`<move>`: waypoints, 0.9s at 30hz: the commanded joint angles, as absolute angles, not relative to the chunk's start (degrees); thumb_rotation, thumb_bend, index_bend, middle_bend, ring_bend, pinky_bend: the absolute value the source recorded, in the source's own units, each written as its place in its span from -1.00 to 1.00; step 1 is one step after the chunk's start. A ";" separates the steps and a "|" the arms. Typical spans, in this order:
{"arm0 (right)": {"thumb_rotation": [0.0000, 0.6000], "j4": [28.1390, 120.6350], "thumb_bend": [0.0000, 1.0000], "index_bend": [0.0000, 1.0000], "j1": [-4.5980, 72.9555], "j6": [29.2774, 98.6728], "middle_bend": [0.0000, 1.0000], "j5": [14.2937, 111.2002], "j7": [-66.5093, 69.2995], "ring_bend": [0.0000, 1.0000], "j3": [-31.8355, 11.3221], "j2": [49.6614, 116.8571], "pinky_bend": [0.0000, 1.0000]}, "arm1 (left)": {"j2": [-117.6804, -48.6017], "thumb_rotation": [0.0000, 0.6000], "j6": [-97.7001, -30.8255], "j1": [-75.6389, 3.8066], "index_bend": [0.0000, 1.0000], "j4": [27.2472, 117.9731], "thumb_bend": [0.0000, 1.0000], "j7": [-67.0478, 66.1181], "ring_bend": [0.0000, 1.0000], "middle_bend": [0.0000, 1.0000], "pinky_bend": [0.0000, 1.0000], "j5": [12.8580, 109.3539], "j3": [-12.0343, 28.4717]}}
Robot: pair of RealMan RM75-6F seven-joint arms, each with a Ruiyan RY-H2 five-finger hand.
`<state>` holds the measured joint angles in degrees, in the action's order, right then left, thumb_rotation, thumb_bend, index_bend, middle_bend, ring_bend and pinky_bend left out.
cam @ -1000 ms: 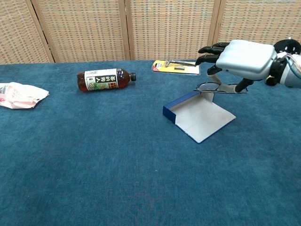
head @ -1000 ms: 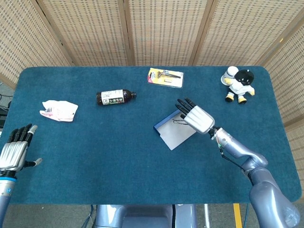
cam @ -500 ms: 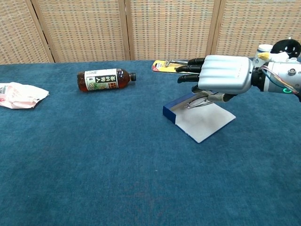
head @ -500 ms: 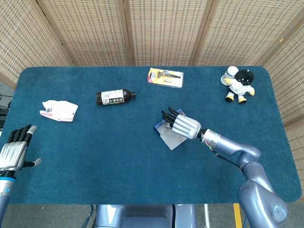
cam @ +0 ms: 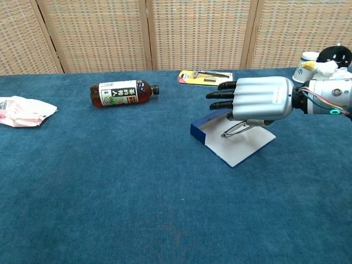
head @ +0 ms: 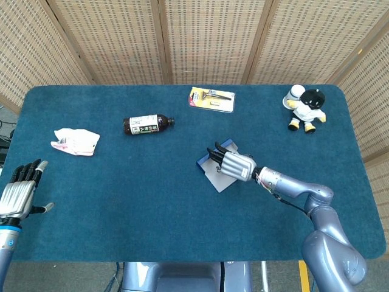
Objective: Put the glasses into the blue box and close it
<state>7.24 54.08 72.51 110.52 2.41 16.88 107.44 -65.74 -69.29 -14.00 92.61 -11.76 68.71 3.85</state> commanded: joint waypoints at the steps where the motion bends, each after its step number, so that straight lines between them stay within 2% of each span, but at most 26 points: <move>1: 1.00 7.19 0.34 0.18 54.34 72.93 -0.67 110.33 2.16 -1.00 16.79 107.60 -0.68 | -65.69 1.00 -69.21 -14.02 -1.00 92.55 -1.00 -11.61 -1.00 -1.00 -1.00 68.71 3.86; 10: 1.00 7.06 0.34 0.19 54.99 71.90 -0.68 109.30 2.42 -1.00 16.14 108.22 -0.68 | -65.49 1.00 -69.22 -13.96 -1.00 92.52 -1.00 -11.03 -1.00 -1.00 -1.00 68.81 3.89; 12: 1.00 7.10 0.23 0.18 55.23 71.18 -0.70 108.85 2.57 -1.00 15.82 108.57 -0.68 | -65.48 1.00 -69.25 -13.94 -1.00 92.51 -1.00 -10.95 -1.00 -1.00 -1.00 68.80 3.89; 13: 1.00 7.12 0.10 0.14 55.28 70.87 -0.73 108.67 2.66 -1.00 15.69 108.69 -0.68 | -65.50 1.00 -69.23 -13.94 -1.00 92.49 -1.00 -10.96 -1.00 -1.00 -1.00 68.76 3.90; 14: 1.00 7.08 -0.19 -0.01 55.32 70.46 -0.79 108.44 2.64 -1.00 15.53 108.84 -0.68 | -65.51 1.00 -69.19 -13.96 -1.00 92.45 -1.00 -10.98 -1.00 -1.00 -1.00 68.69 3.91; 15: 1.00 7.10 -0.50 -0.22 55.30 70.00 -0.87 108.13 2.59 -1.00 15.30 108.97 -0.68 | -65.53 1.00 -69.12 -13.98 -1.00 92.41 -1.00 -10.99 -1.00 -1.00 -1.00 68.61 3.92; 17: 1.00 7.15 -0.88 -0.62 55.19 69.66 -0.98 107.54 2.30 -1.00 14.82 109.16 -0.68 | -65.57 1.00 -69.02 -14.03 -1.00 92.32 -1.00 -11.03 -1.00 -1.00 -1.00 68.47 3.95; 20: 1.00 7.51 -1.00 -0.97 54.82 69.63 -1.00 106.00 1.99 -1.00 13.43 109.35 -0.68 | -65.63 1.00 -68.83 -14.11 -1.00 92.25 -1.00 -11.11 -1.00 -1.00 -1.00 68.31 3.95; 27: 1.00 8.68 -1.00 -1.00 54.14 72.38 -1.00 104.97 4.08 -1.00 12.57 107.95 -0.68 | -65.62 1.00 -68.74 -14.16 -1.00 92.31 -1.00 -11.16 -1.00 -1.00 -1.00 68.30 3.90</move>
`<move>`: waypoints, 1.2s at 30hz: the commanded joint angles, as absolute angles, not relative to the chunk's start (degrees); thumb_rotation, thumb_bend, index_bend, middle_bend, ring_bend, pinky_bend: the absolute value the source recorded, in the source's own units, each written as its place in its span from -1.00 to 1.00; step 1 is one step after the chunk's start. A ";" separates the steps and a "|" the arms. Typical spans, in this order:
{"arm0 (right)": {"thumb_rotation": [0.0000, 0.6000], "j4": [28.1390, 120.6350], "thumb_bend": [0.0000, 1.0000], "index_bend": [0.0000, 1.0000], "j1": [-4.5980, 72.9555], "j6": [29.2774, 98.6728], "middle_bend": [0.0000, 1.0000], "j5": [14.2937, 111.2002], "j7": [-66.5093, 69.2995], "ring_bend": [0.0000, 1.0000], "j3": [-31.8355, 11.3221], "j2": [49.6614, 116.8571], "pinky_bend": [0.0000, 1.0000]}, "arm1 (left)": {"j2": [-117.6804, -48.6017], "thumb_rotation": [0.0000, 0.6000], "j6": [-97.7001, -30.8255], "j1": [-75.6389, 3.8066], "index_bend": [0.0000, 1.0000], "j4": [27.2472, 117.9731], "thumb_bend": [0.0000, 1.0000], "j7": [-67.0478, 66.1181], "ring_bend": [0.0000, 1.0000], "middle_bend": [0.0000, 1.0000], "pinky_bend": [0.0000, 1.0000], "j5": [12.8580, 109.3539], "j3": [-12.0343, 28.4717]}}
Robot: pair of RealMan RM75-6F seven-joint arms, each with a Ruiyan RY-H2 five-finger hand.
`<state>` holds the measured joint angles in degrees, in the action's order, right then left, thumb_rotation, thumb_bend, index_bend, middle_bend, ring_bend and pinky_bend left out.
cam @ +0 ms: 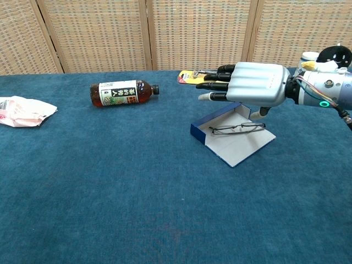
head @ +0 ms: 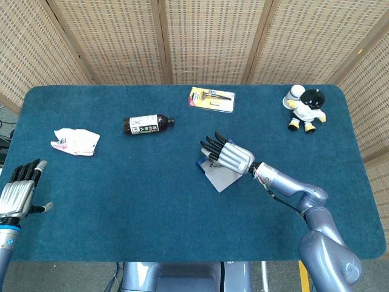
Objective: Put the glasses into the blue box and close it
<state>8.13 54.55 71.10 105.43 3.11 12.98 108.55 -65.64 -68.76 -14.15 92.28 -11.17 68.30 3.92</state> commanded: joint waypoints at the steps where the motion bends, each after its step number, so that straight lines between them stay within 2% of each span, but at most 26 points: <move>1: 1.00 9.14 -1.00 -1.00 53.86 73.30 -1.00 104.47 5.05 -1.00 12.08 107.63 -0.68 | -65.59 1.00 -68.69 -14.17 -1.00 92.34 -1.00 -11.11 -1.00 -1.00 -1.00 68.32 3.88; 2: 1.00 9.76 -0.96 -1.00 53.59 74.29 -1.00 103.80 6.49 -1.00 11.42 107.27 -0.68 | -65.56 1.00 -68.67 -14.17 -1.00 92.36 -1.00 -11.06 -1.00 -1.00 -1.00 68.34 3.86; 4: 1.00 11.77 -0.62 -1.00 53.19 75.25 -1.00 102.46 11.50 -1.00 10.20 106.23 -0.68 | -65.51 1.00 -68.75 -14.14 -1.00 92.39 -1.00 -10.96 -1.00 -1.00 -1.00 68.46 3.85; 6: 1.00 13.70 0.14 -0.99 53.19 74.85 -1.00 101.13 15.95 -1.00 9.01 105.31 -0.68 | -65.47 1.00 -68.83 -14.09 -1.00 92.45 -1.00 -10.88 -1.00 -1.00 -1.00 68.59 3.81; 8: 1.00 15.21 0.72 -0.92 53.41 73.57 -0.99 100.04 18.59 -1.00 8.08 104.63 -0.68 | -65.44 1.00 -68.90 -14.07 -1.00 92.50 -1.00 -10.85 -1.00 -1.00 -1.00 68.71 3.77; 9: 1.00 16.46 0.91 -0.87 53.63 71.90 -0.98 98.96 20.17 -1.00 7.19 104.18 -0.68 | -65.42 1.00 -68.95 -14.05 -1.00 92.57 -1.00 -10.83 -1.00 -1.00 -1.00 68.80 3.73; 10: 1.00 17.49 0.98 -0.83 53.82 70.54 -0.97 98.12 21.18 -1.00 6.51 103.88 -0.68 | -65.40 1.00 -68.98 -14.04 -1.00 92.61 -1.00 -10.82 -1.00 -1.00 -1.00 68.87 3.71; 16: 1.00 30.95 1.00 -0.68 56.44 55.73 -0.83 90.23 26.43 -1.00 0.60 99.65 -0.68 | -65.29 1.00 -69.53 -13.89 -1.00 92.97 -1.00 -10.85 -1.00 -1.00 -1.00 69.52 3.59; 22: 1.00 42.40 1.00 -0.58 60.25 39.35 -0.75 81.35 19.90 -1.00 -4.88 97.05 -0.68 | -65.30 1.00 -69.06 -14.09 -1.00 92.80 -1.00 -10.78 -1.00 -1.00 -1.00 69.12 3.74; 26: 1.00 42.95 1.00 -0.48 61.46 35.19 -0.66 77.91 15.00 -1.00 -6.78 98.03 -0.68 | -65.19 1.00 -68.33 -14.38 -1.00 92.57 -1.00 -10.51 -1.00 -1.00 -1.00 68.33 4.03; 33: 1.00 42.41 1.00 -0.43 61.79 32.08 -0.63 74.81 9.60 -1.00 -7.98 99.52 -0.68 | -65.17 1.00 -67.49 -14.67 -1.00 92.09 -1.00 -10.26 -1.00 -1.00 -1.00 67.35 4.29; 36: 1.00 41.93 1.00 -0.43 61.69 31.40 -0.55 74.20 8.72 -1.00 -8.19 99.81 -0.68 | -65.23 1.00 -67.21 -14.78 -1.00 91.95 -1.00 -10.30 -1.00 -1.00 -1.00 67.02 4.35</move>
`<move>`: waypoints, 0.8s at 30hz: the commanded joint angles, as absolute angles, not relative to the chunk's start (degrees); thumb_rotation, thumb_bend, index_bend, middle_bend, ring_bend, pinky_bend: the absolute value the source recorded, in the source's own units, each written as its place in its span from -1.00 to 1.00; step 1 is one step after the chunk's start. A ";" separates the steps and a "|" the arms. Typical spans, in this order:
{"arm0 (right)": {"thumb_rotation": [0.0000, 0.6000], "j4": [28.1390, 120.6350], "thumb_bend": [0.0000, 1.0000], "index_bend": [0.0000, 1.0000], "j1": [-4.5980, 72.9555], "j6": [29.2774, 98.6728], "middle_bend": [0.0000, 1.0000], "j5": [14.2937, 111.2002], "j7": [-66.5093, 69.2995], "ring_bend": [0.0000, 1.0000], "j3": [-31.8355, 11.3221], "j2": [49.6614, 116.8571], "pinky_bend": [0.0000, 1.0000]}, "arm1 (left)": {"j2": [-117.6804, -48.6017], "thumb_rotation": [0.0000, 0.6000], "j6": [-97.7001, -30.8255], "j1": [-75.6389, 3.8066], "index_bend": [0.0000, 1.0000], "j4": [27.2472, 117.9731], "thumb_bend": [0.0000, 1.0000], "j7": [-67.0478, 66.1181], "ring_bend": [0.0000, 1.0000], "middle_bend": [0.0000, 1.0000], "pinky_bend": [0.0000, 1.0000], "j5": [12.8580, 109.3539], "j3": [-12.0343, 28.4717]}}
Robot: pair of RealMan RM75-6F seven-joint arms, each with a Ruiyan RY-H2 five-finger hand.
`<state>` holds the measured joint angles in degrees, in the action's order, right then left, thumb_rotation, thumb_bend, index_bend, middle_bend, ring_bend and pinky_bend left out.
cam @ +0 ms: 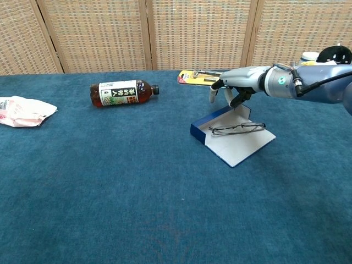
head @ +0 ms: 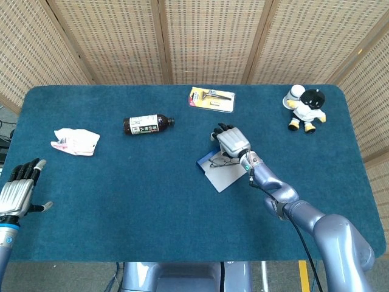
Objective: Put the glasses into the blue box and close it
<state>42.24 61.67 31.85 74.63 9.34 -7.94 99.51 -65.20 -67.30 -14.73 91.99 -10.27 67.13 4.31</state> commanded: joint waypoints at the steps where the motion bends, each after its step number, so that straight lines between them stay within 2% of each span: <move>1: 1.00 41.85 1.00 -0.43 61.59 31.27 -0.53 74.07 8.52 -1.00 -8.25 99.79 -0.68 | -65.25 1.00 -67.18 -14.82 -1.00 91.95 -1.00 -10.36 -1.00 -1.00 -1.00 66.95 4.37; 6: 1.00 42.69 1.00 -0.41 61.06 30.60 -0.48 74.00 7.98 -1.00 -8.12 98.84 -0.68 | -65.44 1.00 -67.17 -14.93 -1.00 92.13 -1.00 -10.93 -1.00 -1.00 -1.00 67.07 4.18; 15: 1.00 46.76 1.00 -0.12 60.07 26.27 -0.19 73.14 4.00 -0.97 -6.33 94.17 -0.68 | -65.67 1.00 -67.56 -14.90 -1.00 92.39 -1.00 -11.57 -1.00 -1.00 -1.00 67.42 3.91; 24: 1.00 56.13 1.00 -0.11 57.11 26.16 -0.15 69.17 -1.18 -0.81 -5.25 86.25 -0.68 | -65.78 1.00 -67.89 -14.79 -1.00 92.73 -1.00 -11.83 -1.00 -1.00 -1.00 68.42 3.37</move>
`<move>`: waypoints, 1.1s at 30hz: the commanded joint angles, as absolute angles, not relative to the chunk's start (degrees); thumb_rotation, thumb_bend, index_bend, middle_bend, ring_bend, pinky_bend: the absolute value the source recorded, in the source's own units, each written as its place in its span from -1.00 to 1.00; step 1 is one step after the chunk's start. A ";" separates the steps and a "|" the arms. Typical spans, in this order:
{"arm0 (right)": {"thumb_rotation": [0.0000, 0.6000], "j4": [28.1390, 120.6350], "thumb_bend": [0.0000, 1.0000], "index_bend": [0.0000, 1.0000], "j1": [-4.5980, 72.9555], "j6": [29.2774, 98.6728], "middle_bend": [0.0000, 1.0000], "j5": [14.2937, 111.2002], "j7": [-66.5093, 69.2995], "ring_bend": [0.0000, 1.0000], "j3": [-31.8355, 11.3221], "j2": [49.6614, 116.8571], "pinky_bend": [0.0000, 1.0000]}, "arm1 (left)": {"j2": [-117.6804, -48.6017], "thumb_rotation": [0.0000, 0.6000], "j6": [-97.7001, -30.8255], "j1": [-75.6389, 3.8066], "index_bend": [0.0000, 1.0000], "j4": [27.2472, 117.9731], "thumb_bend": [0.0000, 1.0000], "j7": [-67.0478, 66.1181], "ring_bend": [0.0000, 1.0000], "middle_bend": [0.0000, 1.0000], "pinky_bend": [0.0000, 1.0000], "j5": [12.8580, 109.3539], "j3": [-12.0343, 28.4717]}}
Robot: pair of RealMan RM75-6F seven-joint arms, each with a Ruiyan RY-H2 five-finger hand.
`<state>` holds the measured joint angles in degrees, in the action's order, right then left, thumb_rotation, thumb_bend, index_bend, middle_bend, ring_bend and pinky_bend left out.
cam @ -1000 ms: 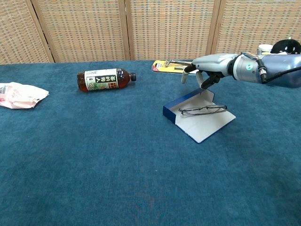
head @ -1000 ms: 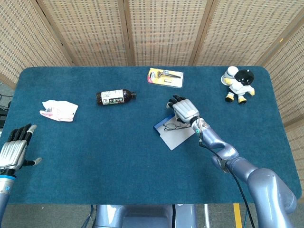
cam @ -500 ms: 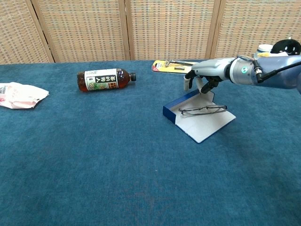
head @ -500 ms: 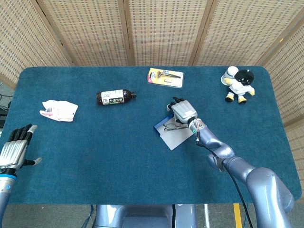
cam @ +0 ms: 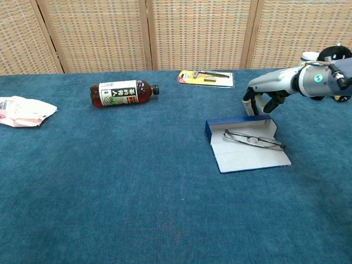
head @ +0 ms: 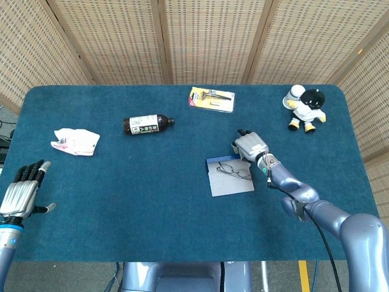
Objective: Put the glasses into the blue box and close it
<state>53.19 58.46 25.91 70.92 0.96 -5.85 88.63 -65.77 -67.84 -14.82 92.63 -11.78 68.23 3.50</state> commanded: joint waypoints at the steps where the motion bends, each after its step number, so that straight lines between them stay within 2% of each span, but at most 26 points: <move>1: 1.00 57.41 1.00 -0.11 56.67 26.31 -0.15 68.49 -2.05 -0.81 -4.99 85.24 -0.68 | -65.78 1.00 -67.97 -14.76 -1.00 92.82 -1.00 -11.88 -1.00 -1.00 -1.00 68.61 3.28; 5: 1.00 64.35 1.00 -0.12 54.01 28.57 -0.21 66.06 -5.11 -0.81 -3.62 79.92 -0.68 | -65.90 1.00 -68.29 -14.74 -1.00 93.34 -1.00 -12.48 -1.00 -1.00 -1.00 70.05 2.61; 7: 1.00 67.52 1.00 -0.21 51.99 33.75 -0.42 66.58 -5.67 -0.84 -4.10 78.38 -0.68 | -65.92 1.00 -68.55 -14.68 -1.00 93.58 -1.00 -12.63 -1.00 -1.00 -1.00 70.53 2.44; 8: 1.00 68.27 0.99 -0.33 51.17 35.82 -0.60 67.04 -5.60 -0.89 -4.33 78.13 -0.68 | -65.92 1.00 -68.66 -14.66 -1.00 93.67 -1.00 -12.69 -1.00 -1.00 -1.00 70.69 2.40; 9: 1.00 68.79 0.76 -0.50 50.39 37.83 -0.79 67.52 -5.39 -0.95 -4.62 77.93 -0.68 | -65.91 1.00 -68.77 -14.63 -1.00 93.75 -1.00 -12.73 -1.00 -1.00 -1.00 70.86 2.35; 10: 1.00 69.80 0.50 -0.63 49.15 40.70 -0.88 68.23 -4.70 -0.98 -5.03 77.43 -0.68 | -65.89 1.00 -68.98 -14.60 -1.00 93.93 -1.00 -12.75 -1.00 -1.00 -1.00 71.20 2.28; 12: 1.00 72.07 -0.56 -0.94 47.44 43.42 -1.00 69.26 -3.12 -1.00 -5.24 75.99 -0.72 | -65.82 1.00 -69.31 -14.50 -1.00 94.13 -1.00 -12.76 -1.00 -1.00 -1.00 71.72 2.15; 14: 1.00 73.82 -0.96 -1.00 46.12 45.09 -1.00 69.86 -1.95 -1.00 -5.27 74.82 -0.79 | -65.78 1.00 -69.45 -14.42 -1.00 94.20 -1.00 -12.70 -1.00 -1.00 -1.00 72.05 2.01; 21: 1.00 76.10 -1.00 -1.00 41.54 51.68 -1.00 72.52 -1.87 -1.00 -4.15 74.40 -0.88 | -65.70 1.00 -69.77 -14.19 -1.00 94.16 -1.00 -12.28 -1.00 -1.00 -1.00 72.92 1.69; 33: 1.00 72.63 -1.00 -1.00 38.12 54.93 -1.00 76.86 -1.69 -1.00 -1.72 80.47 -0.88 | -65.91 1.00 -70.32 -13.87 -1.00 94.12 -1.00 -12.55 -1.00 -1.00 -1.00 73.47 1.47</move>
